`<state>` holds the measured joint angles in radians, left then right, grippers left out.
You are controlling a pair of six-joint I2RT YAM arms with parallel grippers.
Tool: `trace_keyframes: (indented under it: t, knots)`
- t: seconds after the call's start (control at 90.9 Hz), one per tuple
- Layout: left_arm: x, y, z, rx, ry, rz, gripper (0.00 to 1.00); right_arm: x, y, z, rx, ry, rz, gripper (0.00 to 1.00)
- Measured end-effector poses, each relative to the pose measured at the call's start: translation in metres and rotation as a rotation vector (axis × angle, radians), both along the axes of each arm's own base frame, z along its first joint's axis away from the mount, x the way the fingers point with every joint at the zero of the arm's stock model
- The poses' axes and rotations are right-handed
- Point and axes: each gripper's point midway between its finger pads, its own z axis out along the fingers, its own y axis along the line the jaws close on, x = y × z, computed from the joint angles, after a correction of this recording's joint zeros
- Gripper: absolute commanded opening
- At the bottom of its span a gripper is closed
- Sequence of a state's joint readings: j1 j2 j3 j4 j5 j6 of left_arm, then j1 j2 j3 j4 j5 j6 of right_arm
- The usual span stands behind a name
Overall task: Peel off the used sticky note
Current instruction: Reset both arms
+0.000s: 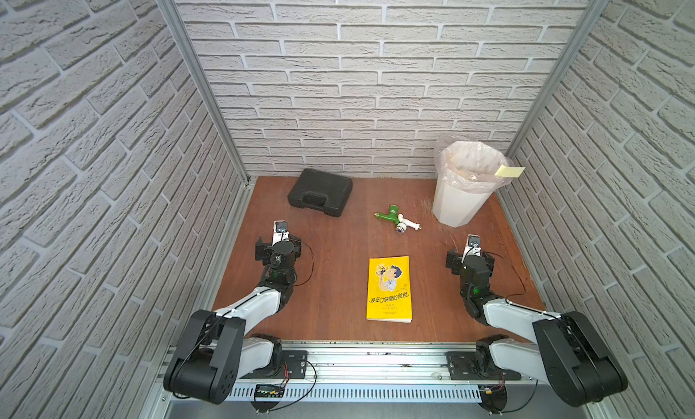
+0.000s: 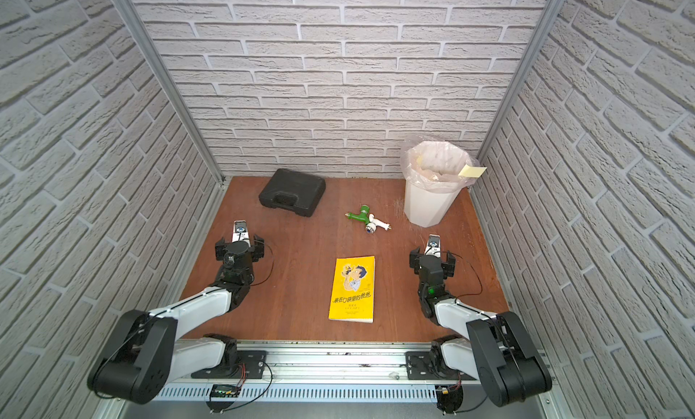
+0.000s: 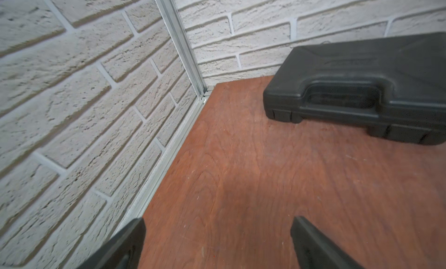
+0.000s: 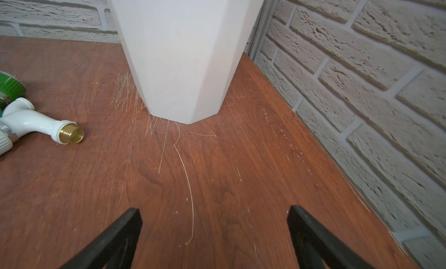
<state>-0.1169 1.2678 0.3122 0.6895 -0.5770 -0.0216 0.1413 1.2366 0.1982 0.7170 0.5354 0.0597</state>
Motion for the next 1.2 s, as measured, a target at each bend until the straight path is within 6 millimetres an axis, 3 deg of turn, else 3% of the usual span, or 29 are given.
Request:
trace_keyframes:
  t: [0.242,0.451,0.616,1.199]
  knots:
    - [0.016,-0.001,-0.034,-0.005,0.055,-0.066,0.98,0.024,-0.01,0.019,0.045,-0.079,0.008,0.99]
    - [0.026,0.002,-0.044,-0.059,0.057,-0.118,0.98,0.049,0.003,-0.018,0.072,0.015,0.105,0.99]
    - [0.032,0.005,-0.049,-0.105,0.06,-0.139,0.98,0.064,0.011,-0.017,0.085,0.017,0.15,0.99]
    - [0.036,0.0,-0.048,-0.132,0.048,-0.169,0.98,0.067,0.017,-0.014,0.088,0.007,0.187,0.99]
